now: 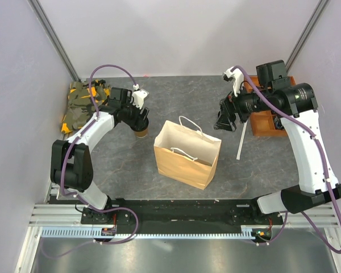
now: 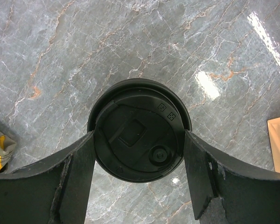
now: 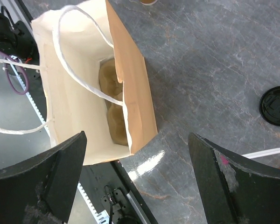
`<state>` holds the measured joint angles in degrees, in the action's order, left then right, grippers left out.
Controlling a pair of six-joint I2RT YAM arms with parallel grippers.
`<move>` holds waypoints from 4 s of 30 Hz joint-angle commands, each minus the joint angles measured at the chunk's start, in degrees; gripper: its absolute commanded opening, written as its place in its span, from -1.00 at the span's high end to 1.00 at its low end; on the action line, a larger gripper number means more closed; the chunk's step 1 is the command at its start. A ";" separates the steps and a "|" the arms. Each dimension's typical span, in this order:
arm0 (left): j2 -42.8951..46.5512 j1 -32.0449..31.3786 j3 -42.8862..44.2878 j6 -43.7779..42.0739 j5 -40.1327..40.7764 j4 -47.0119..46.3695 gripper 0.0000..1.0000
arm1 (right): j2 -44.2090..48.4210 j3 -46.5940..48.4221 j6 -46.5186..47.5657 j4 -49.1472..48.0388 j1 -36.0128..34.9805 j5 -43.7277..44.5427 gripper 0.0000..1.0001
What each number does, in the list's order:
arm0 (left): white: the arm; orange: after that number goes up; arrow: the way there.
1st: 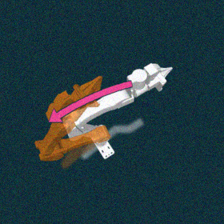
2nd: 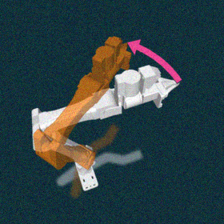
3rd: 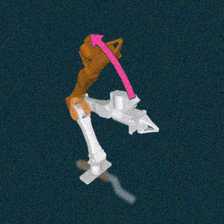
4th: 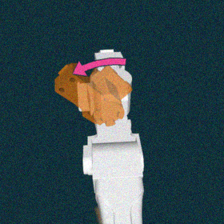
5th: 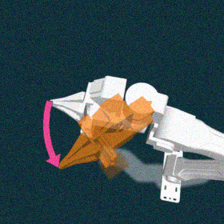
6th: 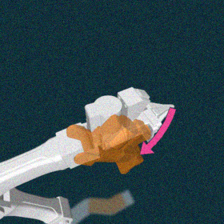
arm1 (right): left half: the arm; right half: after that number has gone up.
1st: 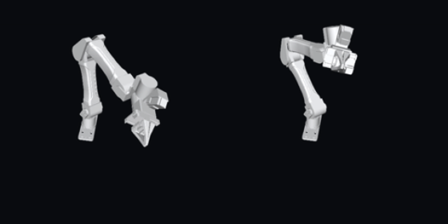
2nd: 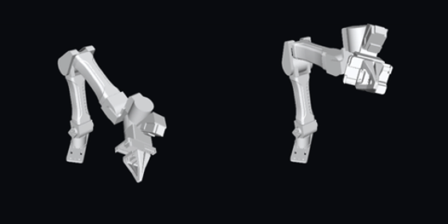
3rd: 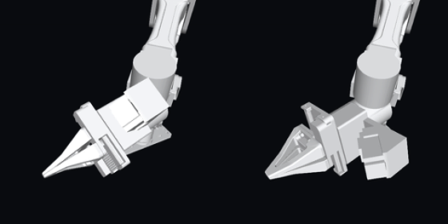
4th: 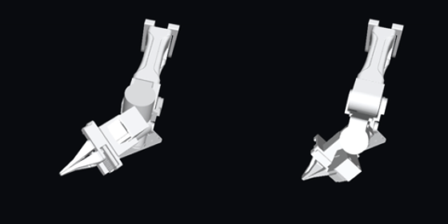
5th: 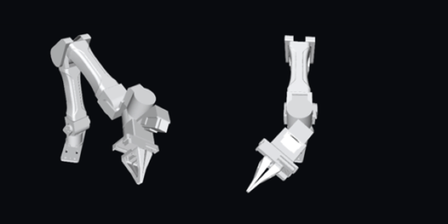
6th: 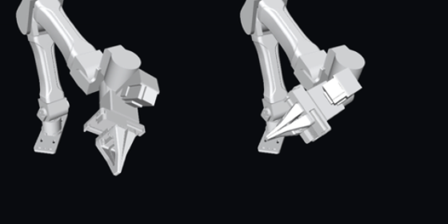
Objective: Pack the takeout coffee
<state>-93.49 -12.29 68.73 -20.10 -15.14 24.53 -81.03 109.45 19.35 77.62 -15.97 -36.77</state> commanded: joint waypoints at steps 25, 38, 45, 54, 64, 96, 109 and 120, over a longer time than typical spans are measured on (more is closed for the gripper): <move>-0.12 0.34 2.99 -2.67 -2.35 3.59 -0.32 | -1.32 1.47 1.92 3.24 -10.49 2.93 -0.96; 6.48 0.43 2.81 -0.03 -6.13 3.94 -0.13 | -0.09 -6.97 -0.37 -6.43 -12.60 9.44 -0.83; 7.36 0.60 3.52 2.60 -7.10 4.82 -0.10 | -1.23 -7.76 -1.59 -9.68 -13.21 4.70 -0.67; 9.03 0.96 6.24 6.03 -8.33 6.58 -0.07 | -1.58 -9.17 -2.39 -12.76 -13.92 7.50 0.35; 10.44 1.04 7.56 9.11 -8.86 7.37 -0.07 | 4.29 -10.30 -4.41 -22.16 -13.92 10.93 1.00; 17.64 1.40 9.31 13.50 -12.98 8.86 -0.04 | 20.13 -32.02 -3.09 -34.82 -20.24 17.52 1.00; 22.74 1.31 28.12 14.56 -25.55 21.07 -0.01 | 17.67 -30.09 -9.16 -37.46 -20.24 18.76 1.00; 29.41 -5.01 25.41 6.57 -30.74 29.08 0.02 | 17.40 -29.47 -9.16 -39.57 -20.42 17.09 1.00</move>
<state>-66.76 -14.90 96.09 -9.26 -42.76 49.95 -63.92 77.10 11.05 41.56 -36.05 -18.26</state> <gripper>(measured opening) 0.754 0.010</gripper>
